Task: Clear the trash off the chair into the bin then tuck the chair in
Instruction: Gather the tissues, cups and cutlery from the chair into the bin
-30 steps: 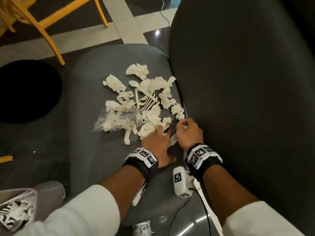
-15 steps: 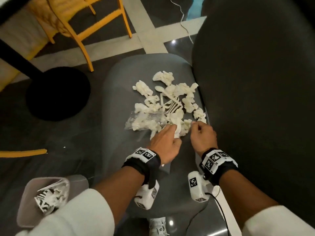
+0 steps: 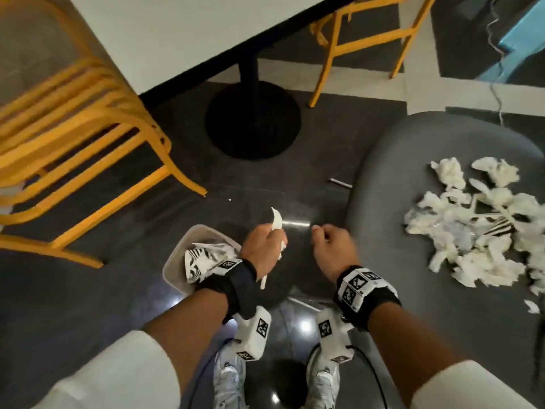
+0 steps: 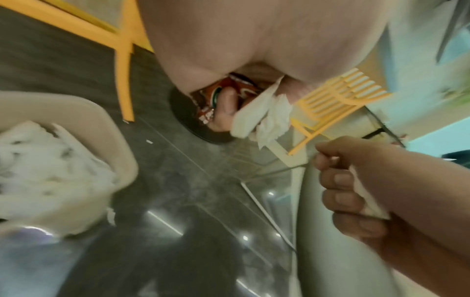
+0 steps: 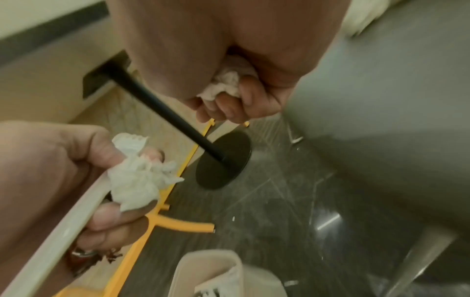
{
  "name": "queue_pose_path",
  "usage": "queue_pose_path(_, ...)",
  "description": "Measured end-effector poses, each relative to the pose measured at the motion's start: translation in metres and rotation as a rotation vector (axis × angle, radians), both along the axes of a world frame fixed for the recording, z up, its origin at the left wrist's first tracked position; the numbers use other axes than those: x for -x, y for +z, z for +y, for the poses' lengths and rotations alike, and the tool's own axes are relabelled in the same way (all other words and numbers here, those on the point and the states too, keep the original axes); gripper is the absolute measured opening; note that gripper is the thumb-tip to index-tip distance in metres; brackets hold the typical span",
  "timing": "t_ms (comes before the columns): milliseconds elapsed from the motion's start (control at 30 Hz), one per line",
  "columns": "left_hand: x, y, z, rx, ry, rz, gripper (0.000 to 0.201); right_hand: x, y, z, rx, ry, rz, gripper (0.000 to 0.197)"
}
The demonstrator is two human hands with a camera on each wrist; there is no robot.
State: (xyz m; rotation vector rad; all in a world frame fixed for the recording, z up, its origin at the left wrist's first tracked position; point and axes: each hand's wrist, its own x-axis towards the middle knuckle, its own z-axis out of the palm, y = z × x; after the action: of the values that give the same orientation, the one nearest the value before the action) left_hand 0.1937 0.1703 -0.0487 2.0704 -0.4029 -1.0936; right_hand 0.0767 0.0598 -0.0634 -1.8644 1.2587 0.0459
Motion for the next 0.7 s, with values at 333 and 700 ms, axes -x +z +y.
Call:
queue_pose_path(333,-0.133,-0.121,0.139,-0.372,-0.085,-0.183,0.034,-0.154,-0.094,0.142,-0.380,0.198,0.156,0.049)
queue_pose_path(700,-0.120,-0.124,0.135,-0.501,-0.373,-0.212,0.041,-0.137,-0.106,0.141,-0.420,0.330,0.172,0.044)
